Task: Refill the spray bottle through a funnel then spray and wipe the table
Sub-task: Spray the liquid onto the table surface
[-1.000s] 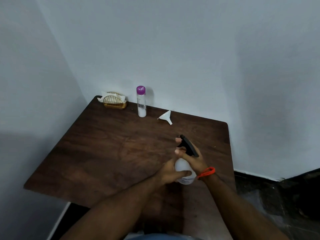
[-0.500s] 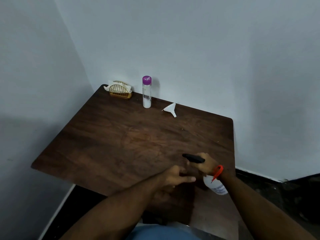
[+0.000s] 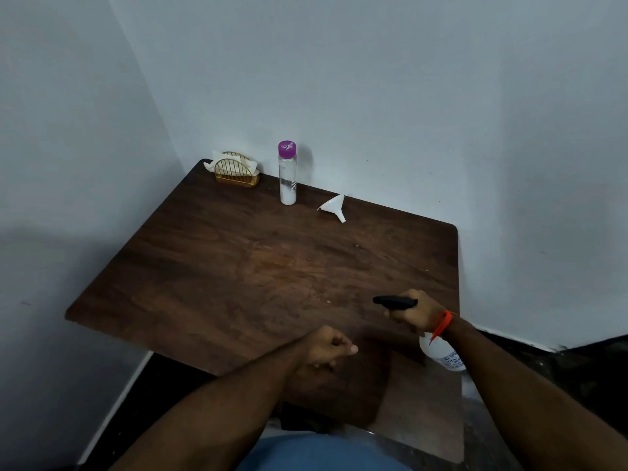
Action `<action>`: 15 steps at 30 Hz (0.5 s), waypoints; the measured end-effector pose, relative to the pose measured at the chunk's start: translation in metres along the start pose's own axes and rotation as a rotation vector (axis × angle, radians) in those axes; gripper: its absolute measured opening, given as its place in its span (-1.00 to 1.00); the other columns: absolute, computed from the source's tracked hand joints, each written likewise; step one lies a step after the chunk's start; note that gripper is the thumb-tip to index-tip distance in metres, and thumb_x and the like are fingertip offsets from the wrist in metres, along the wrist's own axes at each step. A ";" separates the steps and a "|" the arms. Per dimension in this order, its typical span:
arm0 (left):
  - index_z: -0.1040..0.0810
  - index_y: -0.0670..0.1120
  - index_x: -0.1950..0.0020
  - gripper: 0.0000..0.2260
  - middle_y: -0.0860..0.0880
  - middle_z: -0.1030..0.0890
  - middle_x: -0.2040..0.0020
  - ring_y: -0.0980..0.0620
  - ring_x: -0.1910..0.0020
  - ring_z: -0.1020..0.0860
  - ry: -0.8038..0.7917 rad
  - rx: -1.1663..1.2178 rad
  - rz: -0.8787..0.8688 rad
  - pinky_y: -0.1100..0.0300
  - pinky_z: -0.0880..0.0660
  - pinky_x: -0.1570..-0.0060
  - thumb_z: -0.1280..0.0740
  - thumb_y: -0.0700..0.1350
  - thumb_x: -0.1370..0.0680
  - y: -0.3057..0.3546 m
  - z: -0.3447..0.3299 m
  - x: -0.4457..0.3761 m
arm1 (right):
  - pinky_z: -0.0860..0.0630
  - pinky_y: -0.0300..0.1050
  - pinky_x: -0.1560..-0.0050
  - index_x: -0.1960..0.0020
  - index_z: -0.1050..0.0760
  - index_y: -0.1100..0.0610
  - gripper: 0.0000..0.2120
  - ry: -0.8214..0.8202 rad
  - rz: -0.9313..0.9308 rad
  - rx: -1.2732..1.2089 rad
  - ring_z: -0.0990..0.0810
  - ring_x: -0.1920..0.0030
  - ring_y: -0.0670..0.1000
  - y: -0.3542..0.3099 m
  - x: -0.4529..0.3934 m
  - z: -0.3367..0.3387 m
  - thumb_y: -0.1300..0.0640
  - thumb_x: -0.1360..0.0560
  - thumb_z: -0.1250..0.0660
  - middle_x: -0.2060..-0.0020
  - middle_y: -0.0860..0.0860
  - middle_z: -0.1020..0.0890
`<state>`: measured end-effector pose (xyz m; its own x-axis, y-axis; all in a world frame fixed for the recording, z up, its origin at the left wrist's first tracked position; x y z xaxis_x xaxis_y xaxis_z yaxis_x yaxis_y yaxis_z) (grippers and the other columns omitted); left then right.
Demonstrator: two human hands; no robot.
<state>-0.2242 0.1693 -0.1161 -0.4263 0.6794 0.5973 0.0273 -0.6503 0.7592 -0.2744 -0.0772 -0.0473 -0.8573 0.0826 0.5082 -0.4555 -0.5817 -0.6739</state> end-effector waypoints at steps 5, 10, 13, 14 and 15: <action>-0.62 -0.14 -0.17 -0.72 -0.12 -0.68 -0.04 0.17 0.38 -0.56 0.026 0.048 -0.032 0.31 -0.49 0.38 -0.34 0.02 -0.59 -0.005 0.004 -0.002 | -0.42 -0.19 0.52 0.01 -0.62 0.22 -0.85 0.067 0.009 -0.083 -0.48 0.53 -0.02 0.002 -0.001 0.005 0.14 -0.51 -0.42 0.40 0.13 -0.58; -0.61 -0.19 -0.17 -0.73 -0.08 -0.65 0.03 0.17 0.42 -0.52 0.040 0.088 -0.025 0.33 -0.46 0.38 -0.34 -0.03 -0.59 -0.009 0.003 -0.005 | -0.52 -0.01 0.30 0.10 -0.60 0.26 -0.77 0.145 -0.060 0.068 -0.58 0.36 0.13 0.004 -0.009 0.010 0.06 -0.49 -0.41 0.30 0.20 -0.65; -0.61 -0.20 -0.17 -0.73 -0.17 -0.66 0.00 0.12 0.38 -0.53 0.042 0.081 -0.033 0.30 -0.47 0.37 -0.34 -0.04 -0.59 -0.010 0.004 -0.006 | -0.50 -0.17 0.43 0.07 -0.62 0.23 -0.81 0.164 -0.048 0.014 -0.57 0.46 0.01 0.000 -0.006 0.014 0.08 -0.49 -0.43 0.28 0.23 -0.67; -0.61 -0.19 -0.17 -0.73 -0.21 -0.66 -0.03 0.09 0.36 -0.53 0.042 0.080 -0.038 0.27 -0.48 0.35 -0.35 -0.03 -0.59 -0.010 0.005 -0.007 | -0.47 -0.20 0.46 0.08 -0.62 0.24 -0.82 0.165 -0.053 0.000 -0.55 0.48 -0.02 -0.001 -0.005 0.014 0.10 -0.49 -0.43 0.32 0.20 -0.66; -0.61 -0.17 -0.16 -0.74 -0.22 -0.66 -0.05 0.06 0.34 -0.55 0.046 0.073 -0.041 0.23 -0.50 0.32 -0.35 -0.02 -0.59 -0.009 0.006 -0.008 | -0.45 -0.19 0.45 0.09 -0.63 0.26 -0.81 0.162 -0.054 -0.004 -0.54 0.48 -0.03 -0.001 -0.004 0.014 0.11 -0.49 -0.43 0.36 0.15 -0.64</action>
<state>-0.2161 0.1719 -0.1265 -0.4694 0.6875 0.5541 0.0742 -0.5945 0.8006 -0.2670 -0.0884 -0.0407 -0.8587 0.2436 0.4508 -0.5029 -0.5696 -0.6501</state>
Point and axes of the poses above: each hand's wrist, its own x-axis away from the middle knuckle, its own z-axis out of the back of the hand, y = z × x, the point moved 1 cm from there along -x, towards the middle knuckle
